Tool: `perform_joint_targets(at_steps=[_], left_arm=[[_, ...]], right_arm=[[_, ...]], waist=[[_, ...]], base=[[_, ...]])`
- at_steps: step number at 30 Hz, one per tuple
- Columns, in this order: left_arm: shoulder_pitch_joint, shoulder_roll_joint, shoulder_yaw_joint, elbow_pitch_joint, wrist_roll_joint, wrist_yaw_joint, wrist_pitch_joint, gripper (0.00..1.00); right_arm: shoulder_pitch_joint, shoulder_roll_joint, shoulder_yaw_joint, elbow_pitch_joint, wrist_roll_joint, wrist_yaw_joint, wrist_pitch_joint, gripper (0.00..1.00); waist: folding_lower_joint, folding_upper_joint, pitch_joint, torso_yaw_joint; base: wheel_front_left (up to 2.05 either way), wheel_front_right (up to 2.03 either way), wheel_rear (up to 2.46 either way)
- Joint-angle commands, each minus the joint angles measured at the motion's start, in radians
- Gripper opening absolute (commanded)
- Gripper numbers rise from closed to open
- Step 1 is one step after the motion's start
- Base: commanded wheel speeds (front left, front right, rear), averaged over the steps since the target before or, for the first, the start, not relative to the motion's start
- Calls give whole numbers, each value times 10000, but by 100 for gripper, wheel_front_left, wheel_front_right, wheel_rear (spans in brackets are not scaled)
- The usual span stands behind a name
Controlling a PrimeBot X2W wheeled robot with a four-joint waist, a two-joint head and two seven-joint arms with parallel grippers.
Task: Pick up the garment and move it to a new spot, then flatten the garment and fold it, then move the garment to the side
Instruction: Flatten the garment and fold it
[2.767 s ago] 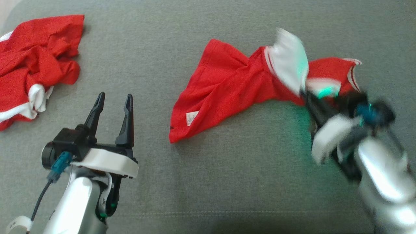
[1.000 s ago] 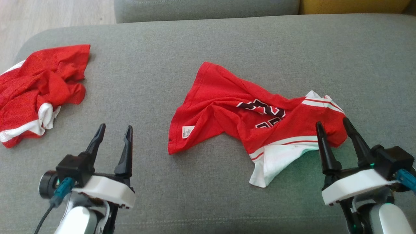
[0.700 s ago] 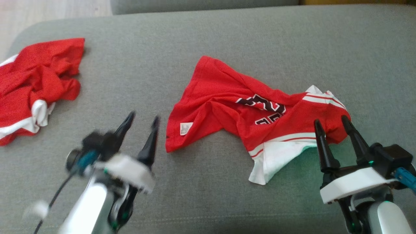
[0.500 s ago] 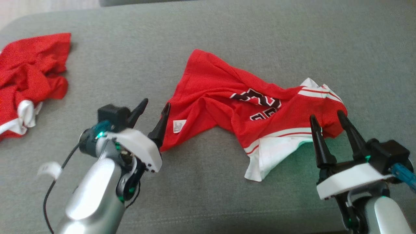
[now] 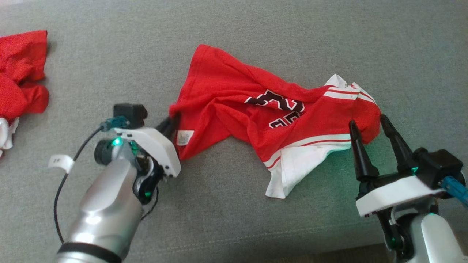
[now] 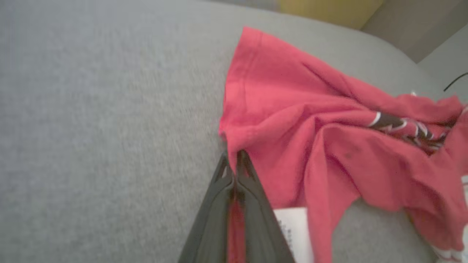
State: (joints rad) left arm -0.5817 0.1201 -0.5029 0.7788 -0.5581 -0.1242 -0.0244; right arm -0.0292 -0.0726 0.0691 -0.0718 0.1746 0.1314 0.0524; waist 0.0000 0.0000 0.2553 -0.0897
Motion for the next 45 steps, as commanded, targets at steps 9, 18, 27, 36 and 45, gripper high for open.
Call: perform_joint_targets(at_steps=[9,18,27,36,45], left_arm=[[-1463,675,445,-574,138,-39,-2238,0],[-1192,577,739,318,-178,30,-2292,100],[29,894,1473,-1881,961,1218,-2369,100],[3114,1464,2474,-5669,2223,2310,-2371,100],[4845,1770,2518,-7256,2359,2791,-2147,100]], right_arm=[[-221,87,0,-326,13,-7,-106,100],[-341,121,63,-336,55,-7,-9,100],[-409,100,63,-330,-159,-7,-158,100],[-223,-7,47,-280,-314,-7,-51,100],[89,-109,176,-213,-306,-7,75,100]], waist=[[0,0,-24,21],[0,0,32,82],[0,0,-204,348],[0,0,-788,707],[0,0,-1291,934]], base=[[0,0,0],[0,0,0],[0,0,0],[0,0,0],[0,0,0]])
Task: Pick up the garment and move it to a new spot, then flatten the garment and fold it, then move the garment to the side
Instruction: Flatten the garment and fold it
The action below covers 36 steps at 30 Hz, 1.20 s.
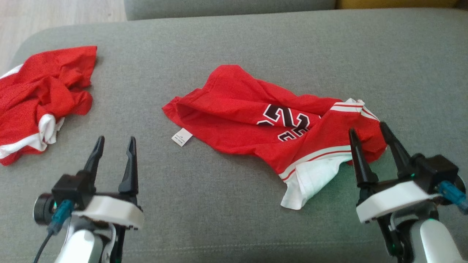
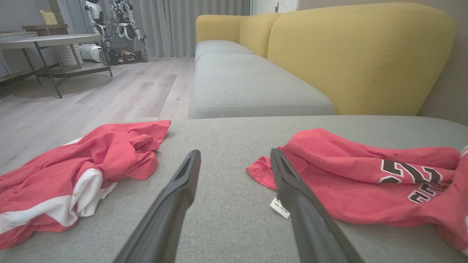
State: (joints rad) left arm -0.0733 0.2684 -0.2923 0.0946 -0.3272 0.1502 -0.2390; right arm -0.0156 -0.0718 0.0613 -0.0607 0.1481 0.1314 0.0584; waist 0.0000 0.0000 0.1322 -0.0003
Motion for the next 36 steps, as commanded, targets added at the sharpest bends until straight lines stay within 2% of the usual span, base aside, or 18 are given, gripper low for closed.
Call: perform_joint_targets(at_steps=[1,15,21,29,36], left_arm=[[-136,307,403,-520,36,70,66,100],[236,422,367,-1064,-126,217,394,100],[-9,449,287,-1065,-193,100,451,100],[-1263,381,23,-368,-446,-483,826,100],[-3377,40,-198,1917,-962,-1381,1280,100]], right_arm=[[-22,-127,261,-327,-35,-7,20,100],[90,-140,277,-415,-12,-7,93,100],[54,-102,279,-468,-2,-7,102,100],[-140,-63,319,-543,40,-7,86,100],[-491,-43,450,-594,34,-7,71,100]], waist=[[0,0,-88,50],[0,0,-156,45],[0,0,-51,32],[0,0,401,-55],[0,0,1101,-310]], base=[[0,0,0],[0,0,0],[0,0,0],[0,0,0],[0,0,0]])
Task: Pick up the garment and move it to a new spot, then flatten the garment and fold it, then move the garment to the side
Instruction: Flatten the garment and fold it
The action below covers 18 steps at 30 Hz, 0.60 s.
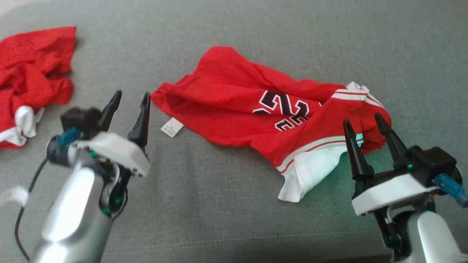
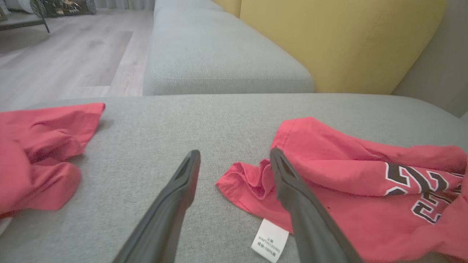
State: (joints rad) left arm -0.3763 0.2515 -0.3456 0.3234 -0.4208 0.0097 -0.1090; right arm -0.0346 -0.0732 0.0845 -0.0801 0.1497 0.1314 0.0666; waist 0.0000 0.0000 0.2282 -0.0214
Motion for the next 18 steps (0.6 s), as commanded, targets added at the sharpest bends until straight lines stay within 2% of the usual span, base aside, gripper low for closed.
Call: perform_joint_targets(at_steps=[1,6,14,15,16,18], left_arm=[[-647,175,303,52,-73,-114,8,100],[-1866,17,131,2070,-165,-617,51,100],[-3059,-145,83,4694,-466,-1049,-122,98],[-3143,-177,38,4934,-498,-1104,-151,54],[-3207,-218,-18,5149,-534,-1159,-173,0],[-3312,-277,-120,5487,-579,-1233,-283,0]], right_arm=[[-345,-27,240,-396,17,-7,-10,100],[-575,-9,367,-342,24,-7,-50,100],[-732,55,389,-200,33,-7,-178,100],[-736,63,385,-177,33,-7,-192,100],[-729,71,364,-155,32,-7,-199,100],[-702,86,315,-132,33,-7,-219,100]], waist=[[0,0,241,-146],[0,0,673,-410],[0,0,1082,-643],[0,0,1093,-660],[0,0,1099,-669],[0,0,1108,-676]], base=[[0,0,0],[0,0,0],[0,0,0],[0,0,0],[0,0,0],[0,0,0]])
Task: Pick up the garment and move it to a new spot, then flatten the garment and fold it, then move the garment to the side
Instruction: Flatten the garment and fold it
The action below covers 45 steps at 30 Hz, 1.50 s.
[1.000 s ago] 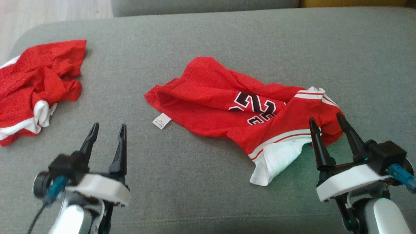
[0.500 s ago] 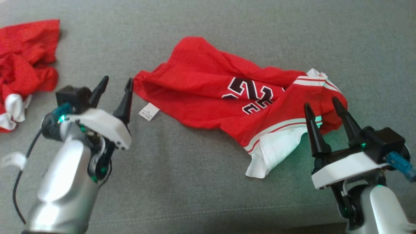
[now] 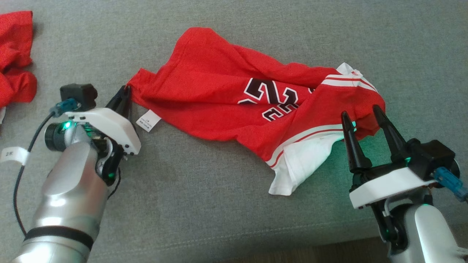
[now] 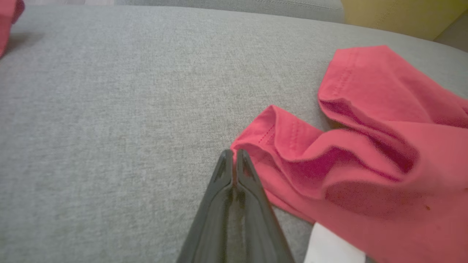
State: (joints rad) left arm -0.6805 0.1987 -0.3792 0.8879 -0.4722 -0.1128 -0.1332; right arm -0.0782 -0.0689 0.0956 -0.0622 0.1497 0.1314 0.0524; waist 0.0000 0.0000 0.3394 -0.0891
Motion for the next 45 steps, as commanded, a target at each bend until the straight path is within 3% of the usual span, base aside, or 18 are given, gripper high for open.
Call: perform_joint_targets(at_steps=[1,8,19,23,32,33,34,35,45], left_arm=[[-320,228,175,-21,-88,-35,-114,0],[-507,104,-100,510,-269,-142,-660,0],[-273,66,-397,434,-560,-173,-1074,0],[-262,12,-563,328,-657,-176,-1142,0],[-309,-2,-865,109,-888,-177,-1214,0],[-305,4,-892,86,-913,-177,-1220,0],[-293,16,-917,64,-936,-177,-1227,0],[-279,30,-931,40,-958,-177,-1234,0],[306,383,-312,-910,-998,12,-1281,0]], right_arm=[[-248,51,180,-303,33,-7,-81,100],[108,19,153,-404,-141,-7,175,100],[988,-175,1813,-373,-290,-7,995,100],[516,-252,2309,218,-494,-7,1357,100],[-20,-179,2187,1705,-832,-7,1606,100],[-36,-145,2107,1820,-817,-7,1542,91],[-22,-111,1975,1907,-846,-7,1473,41],[18,-71,1827,1949,-844,-7,1374,0],[674,132,949,1189,-433,-7,378,0]], waist=[[0,0,-5,1],[0,0,-82,54],[0,0,-139,223],[0,0,-67,335],[0,0,96,558],[0,0,104,577],[0,0,102,593],[0,0,97,608],[0,0,-207,486]], base=[[0,0,0],[0,0,0],[0,0,0],[0,0,0],[0,0,0],[0,0,0],[0,0,0],[0,0,0],[0,0,0]])
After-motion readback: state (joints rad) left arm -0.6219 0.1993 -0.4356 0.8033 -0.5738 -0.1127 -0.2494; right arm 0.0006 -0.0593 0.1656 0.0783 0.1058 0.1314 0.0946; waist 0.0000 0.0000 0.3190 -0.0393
